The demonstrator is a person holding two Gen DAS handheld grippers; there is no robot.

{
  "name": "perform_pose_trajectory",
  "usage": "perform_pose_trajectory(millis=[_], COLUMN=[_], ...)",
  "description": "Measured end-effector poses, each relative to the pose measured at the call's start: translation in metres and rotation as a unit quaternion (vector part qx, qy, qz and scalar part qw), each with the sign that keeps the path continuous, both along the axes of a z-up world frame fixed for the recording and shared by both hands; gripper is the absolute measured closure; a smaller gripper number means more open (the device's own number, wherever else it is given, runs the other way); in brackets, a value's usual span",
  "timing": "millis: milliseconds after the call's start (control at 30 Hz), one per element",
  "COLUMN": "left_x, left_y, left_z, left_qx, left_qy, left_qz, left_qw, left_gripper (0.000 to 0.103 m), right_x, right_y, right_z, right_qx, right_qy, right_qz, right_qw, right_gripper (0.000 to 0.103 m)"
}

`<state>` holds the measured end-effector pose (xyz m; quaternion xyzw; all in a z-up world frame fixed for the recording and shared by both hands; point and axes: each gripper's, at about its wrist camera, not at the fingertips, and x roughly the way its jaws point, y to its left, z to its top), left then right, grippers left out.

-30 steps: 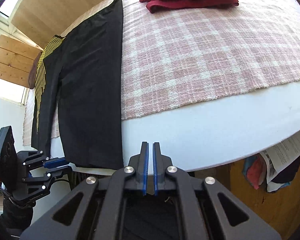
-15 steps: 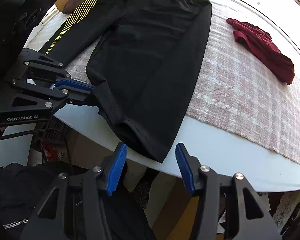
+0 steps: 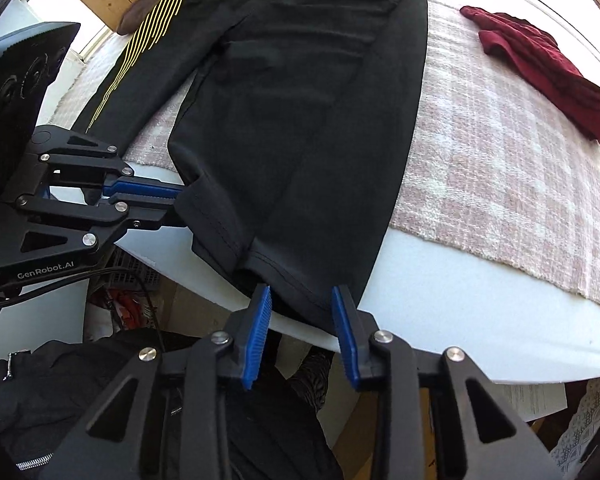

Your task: Fold clothes

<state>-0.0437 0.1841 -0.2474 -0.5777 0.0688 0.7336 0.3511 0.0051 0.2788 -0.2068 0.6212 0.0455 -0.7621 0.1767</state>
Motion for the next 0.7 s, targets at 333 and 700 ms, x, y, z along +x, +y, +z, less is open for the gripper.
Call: perform_pose_trajectory(millis=[333,700], left_x=[0.005,0.027], left_y=[0.0,0.002], left_z=[0.001,0.014], left_qx=[-0.018,-0.091], left_qy=[0.006,0.043], left_qz=[0.011,0.035], left_qw=[0.9998,0.9943], left_gripper=[0.097,0.097], right_x=[-0.009,-0.001], right_y=[0.012,0.062], right_z=[0.001,0.031], right_qx=[-0.022,-0.032], right_qy=[-0.003,0.033], right_qz=[-0.046,-0.132], right_qw=[0.999,0.99], right_gripper=[0.1,0.1])
